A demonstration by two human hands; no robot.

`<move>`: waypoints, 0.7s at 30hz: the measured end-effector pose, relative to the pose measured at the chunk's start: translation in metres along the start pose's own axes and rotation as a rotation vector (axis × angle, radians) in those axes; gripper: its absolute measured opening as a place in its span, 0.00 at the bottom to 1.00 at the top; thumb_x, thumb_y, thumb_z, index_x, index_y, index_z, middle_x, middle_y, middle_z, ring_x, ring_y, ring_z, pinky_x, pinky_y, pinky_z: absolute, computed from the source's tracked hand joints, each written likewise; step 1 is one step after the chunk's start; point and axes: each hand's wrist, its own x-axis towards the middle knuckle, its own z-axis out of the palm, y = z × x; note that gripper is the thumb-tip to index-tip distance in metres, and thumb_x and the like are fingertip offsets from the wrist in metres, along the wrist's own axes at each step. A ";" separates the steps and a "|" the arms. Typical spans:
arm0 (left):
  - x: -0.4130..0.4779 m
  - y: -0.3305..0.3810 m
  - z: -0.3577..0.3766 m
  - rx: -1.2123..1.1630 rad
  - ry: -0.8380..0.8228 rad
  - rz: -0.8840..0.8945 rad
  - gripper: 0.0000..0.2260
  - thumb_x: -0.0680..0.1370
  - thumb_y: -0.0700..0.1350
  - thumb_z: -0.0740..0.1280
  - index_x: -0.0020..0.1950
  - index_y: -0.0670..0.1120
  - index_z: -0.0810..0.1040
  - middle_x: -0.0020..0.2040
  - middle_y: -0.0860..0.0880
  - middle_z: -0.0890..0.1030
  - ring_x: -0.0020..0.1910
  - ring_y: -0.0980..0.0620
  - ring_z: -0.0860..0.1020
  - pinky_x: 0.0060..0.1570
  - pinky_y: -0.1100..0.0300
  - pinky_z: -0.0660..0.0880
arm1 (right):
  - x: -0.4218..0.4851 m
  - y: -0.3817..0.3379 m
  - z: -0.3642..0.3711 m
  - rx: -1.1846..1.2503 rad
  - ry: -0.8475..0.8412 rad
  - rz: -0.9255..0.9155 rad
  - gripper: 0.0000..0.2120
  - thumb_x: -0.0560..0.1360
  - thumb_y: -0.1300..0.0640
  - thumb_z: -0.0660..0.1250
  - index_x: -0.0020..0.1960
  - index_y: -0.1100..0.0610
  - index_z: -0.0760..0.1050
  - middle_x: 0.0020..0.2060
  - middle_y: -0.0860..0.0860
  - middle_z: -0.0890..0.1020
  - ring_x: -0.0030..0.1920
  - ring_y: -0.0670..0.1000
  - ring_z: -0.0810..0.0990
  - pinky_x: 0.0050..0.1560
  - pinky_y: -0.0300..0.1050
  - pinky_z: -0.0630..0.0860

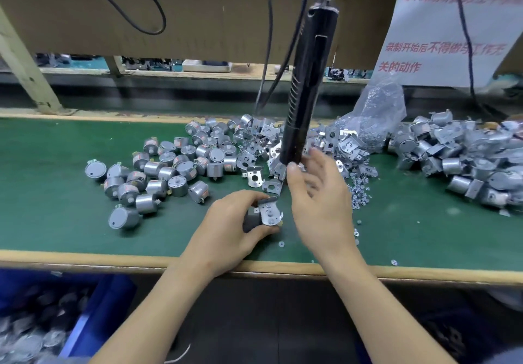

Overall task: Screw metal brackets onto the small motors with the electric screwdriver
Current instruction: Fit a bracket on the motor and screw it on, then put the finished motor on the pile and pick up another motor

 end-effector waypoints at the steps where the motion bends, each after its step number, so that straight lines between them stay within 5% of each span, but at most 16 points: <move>1: -0.001 0.003 -0.001 -0.012 0.022 0.035 0.19 0.71 0.51 0.78 0.58 0.50 0.79 0.47 0.64 0.76 0.43 0.67 0.74 0.46 0.73 0.68 | -0.007 0.001 -0.005 -0.023 -0.049 0.055 0.25 0.81 0.48 0.69 0.75 0.53 0.69 0.62 0.44 0.79 0.55 0.37 0.81 0.53 0.31 0.77; 4: -0.002 0.015 -0.001 -0.032 0.092 0.136 0.18 0.71 0.47 0.75 0.60 0.48 0.79 0.49 0.59 0.79 0.40 0.58 0.74 0.46 0.66 0.71 | -0.022 0.003 -0.014 -0.110 -0.300 0.129 0.14 0.80 0.48 0.69 0.65 0.47 0.78 0.53 0.41 0.84 0.53 0.40 0.83 0.56 0.41 0.80; 8: -0.005 0.006 -0.009 0.101 -0.050 0.215 0.31 0.75 0.66 0.65 0.71 0.48 0.71 0.59 0.57 0.76 0.54 0.58 0.71 0.58 0.65 0.68 | -0.027 0.000 -0.033 0.267 -0.329 0.356 0.07 0.82 0.56 0.68 0.55 0.60 0.81 0.44 0.53 0.87 0.42 0.51 0.86 0.42 0.44 0.83; 10: -0.004 -0.012 -0.016 0.296 -0.005 0.088 0.33 0.77 0.67 0.59 0.72 0.44 0.70 0.64 0.49 0.74 0.60 0.47 0.70 0.64 0.54 0.68 | -0.015 0.005 -0.058 0.484 -0.209 0.502 0.10 0.82 0.57 0.66 0.54 0.65 0.79 0.42 0.56 0.87 0.39 0.53 0.86 0.38 0.41 0.82; 13: -0.001 -0.038 -0.023 0.591 0.127 -0.206 0.26 0.77 0.54 0.69 0.67 0.36 0.74 0.64 0.34 0.73 0.59 0.33 0.69 0.60 0.37 0.70 | 0.012 0.013 -0.116 0.656 0.053 0.586 0.09 0.83 0.59 0.65 0.54 0.65 0.78 0.44 0.61 0.85 0.40 0.53 0.86 0.39 0.40 0.82; 18: 0.000 -0.058 -0.020 0.668 0.142 -0.217 0.19 0.76 0.48 0.65 0.59 0.34 0.79 0.60 0.32 0.74 0.56 0.30 0.72 0.58 0.38 0.66 | 0.068 0.014 -0.205 0.925 0.442 0.523 0.07 0.83 0.58 0.65 0.50 0.61 0.73 0.52 0.58 0.76 0.45 0.49 0.82 0.45 0.31 0.78; 21: -0.001 -0.057 -0.016 0.622 0.219 -0.178 0.13 0.73 0.39 0.72 0.55 0.36 0.79 0.52 0.34 0.75 0.50 0.31 0.73 0.53 0.38 0.69 | 0.094 0.005 -0.248 1.086 0.634 0.524 0.10 0.84 0.52 0.65 0.51 0.59 0.73 0.51 0.58 0.75 0.43 0.43 0.78 0.47 0.30 0.76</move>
